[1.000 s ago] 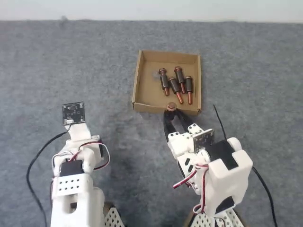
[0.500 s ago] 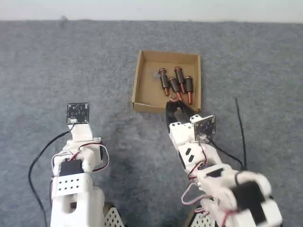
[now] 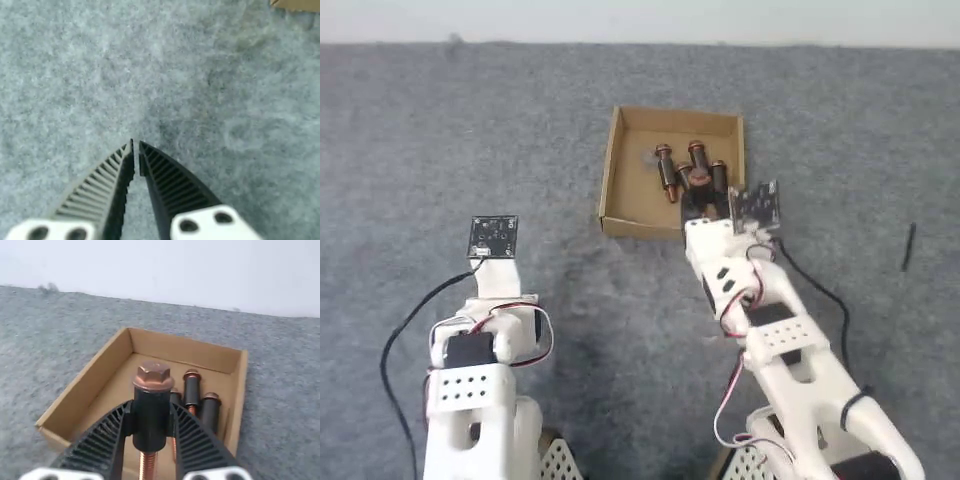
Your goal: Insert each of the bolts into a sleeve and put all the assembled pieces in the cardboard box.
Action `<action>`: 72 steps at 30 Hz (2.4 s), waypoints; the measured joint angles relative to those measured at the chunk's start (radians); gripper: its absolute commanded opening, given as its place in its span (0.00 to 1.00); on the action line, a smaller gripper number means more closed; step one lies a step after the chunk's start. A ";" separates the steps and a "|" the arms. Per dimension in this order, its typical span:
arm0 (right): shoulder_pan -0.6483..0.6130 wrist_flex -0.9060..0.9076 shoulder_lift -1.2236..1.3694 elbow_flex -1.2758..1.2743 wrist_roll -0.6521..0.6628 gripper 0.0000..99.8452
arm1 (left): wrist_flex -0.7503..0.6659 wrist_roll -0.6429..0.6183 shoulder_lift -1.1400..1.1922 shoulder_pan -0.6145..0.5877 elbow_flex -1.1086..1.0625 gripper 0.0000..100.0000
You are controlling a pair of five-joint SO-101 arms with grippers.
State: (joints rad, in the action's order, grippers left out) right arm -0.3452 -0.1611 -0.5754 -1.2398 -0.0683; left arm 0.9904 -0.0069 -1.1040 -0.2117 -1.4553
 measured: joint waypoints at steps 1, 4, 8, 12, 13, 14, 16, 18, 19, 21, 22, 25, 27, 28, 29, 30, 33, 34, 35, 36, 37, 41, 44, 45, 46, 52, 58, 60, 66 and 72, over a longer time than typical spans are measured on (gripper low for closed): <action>0.011 0.031 0.000 0.025 0.000 0.01 | -0.006 0.000 0.000 0.000 0.000 0.01; 0.040 0.130 0.000 0.103 0.000 0.01 | -0.023 0.000 0.000 0.000 0.000 0.01; 0.054 0.270 0.005 0.204 0.000 0.01 | -0.025 0.000 -0.012 0.000 0.000 0.01; 0.049 0.423 0.118 0.358 0.000 0.01 | -0.023 0.000 -0.133 0.000 -0.028 0.01; 0.051 0.460 0.160 0.397 0.000 0.01 | -0.015 0.002 -0.181 0.000 -0.048 0.01; 0.051 0.493 0.195 0.436 0.000 0.01 | 0.005 0.002 -0.235 0.000 -0.064 0.01; 0.052 0.552 0.255 0.509 0.000 0.01 | 0.055 0.003 -0.350 0.000 -0.095 0.01; 0.051 0.598 0.302 0.580 0.000 0.01 | 0.087 0.005 -0.466 0.000 -0.129 0.01; 0.049 0.618 0.324 0.615 0.000 0.01 | 0.097 0.003 -0.525 0.000 -0.149 0.01; 0.051 0.654 0.373 0.680 0.000 0.01 | 0.106 0.003 -0.623 0.000 -0.178 0.01; 0.051 0.680 0.397 0.717 0.000 0.01 | 0.109 0.003 -0.666 0.000 -0.192 0.01; 0.061 0.773 0.491 0.841 0.000 0.01 | 0.109 0.003 -0.698 0.000 -0.230 0.01; 0.077 0.855 0.562 0.945 0.000 0.01 | 0.091 0.003 -0.698 0.003 -0.239 0.01; 0.084 0.898 0.603 1.003 0.000 0.01 | 0.083 0.003 -0.698 0.002 -0.239 0.01; 0.091 0.942 0.646 1.063 0.000 0.01 | 0.080 0.003 -0.698 0.002 -0.239 0.01; 0.097 0.988 0.689 1.125 0.000 0.01 | 0.080 0.003 -0.698 0.002 -0.239 0.01; 0.106 1.102 0.825 1.306 0.000 0.01 | 0.080 0.003 -0.698 0.002 -0.239 0.01; 0.106 1.129 0.870 1.363 0.000 0.01 | 0.080 0.003 -0.698 0.002 -0.239 0.01; 0.106 1.149 0.918 1.419 0.000 0.01 | 0.080 0.003 -0.698 0.002 -0.239 0.01; 0.104 1.165 0.962 1.476 0.000 0.01 | 0.080 0.003 -0.698 0.002 -0.239 0.01; 0.103 1.178 1.007 1.527 0.000 0.01 | 0.080 0.003 -0.698 0.002 -0.239 0.01; 0.103 1.234 1.181 1.703 0.000 0.01 | 0.080 0.005 -0.698 0.002 -0.239 0.01; 0.104 1.297 1.293 1.827 0.000 0.02 | 0.080 0.005 -0.698 0.002 -0.239 0.01; 0.104 1.320 1.329 1.872 0.000 0.04 | 0.080 0.005 -0.698 0.002 -0.239 0.01; 0.104 1.344 1.359 1.915 0.000 0.07 | 0.080 0.005 -0.698 0.002 -0.239 0.01; 0.104 1.494 1.476 2.168 0.000 0.13 | 0.080 0.005 -0.698 0.002 -0.239 0.01; 0.106 1.628 1.504 2.410 0.000 0.02 | 0.080 0.005 -0.698 0.002 -0.239 0.01; 0.106 1.697 1.504 2.493 0.000 0.00 | 0.080 0.005 -0.698 0.002 -0.239 0.01; 0.106 1.912 1.504 2.716 0.000 0.01 | 0.080 0.005 -0.698 0.002 -0.239 0.01; 0.164 1.915 1.502 2.759 0.000 0.01 | 0.080 0.005 -0.698 0.002 -0.239 0.01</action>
State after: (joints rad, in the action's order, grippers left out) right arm -0.1811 1.7538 0.9268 1.5190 -0.0683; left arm 1.0702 -0.0023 -1.8021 -0.2102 -1.6947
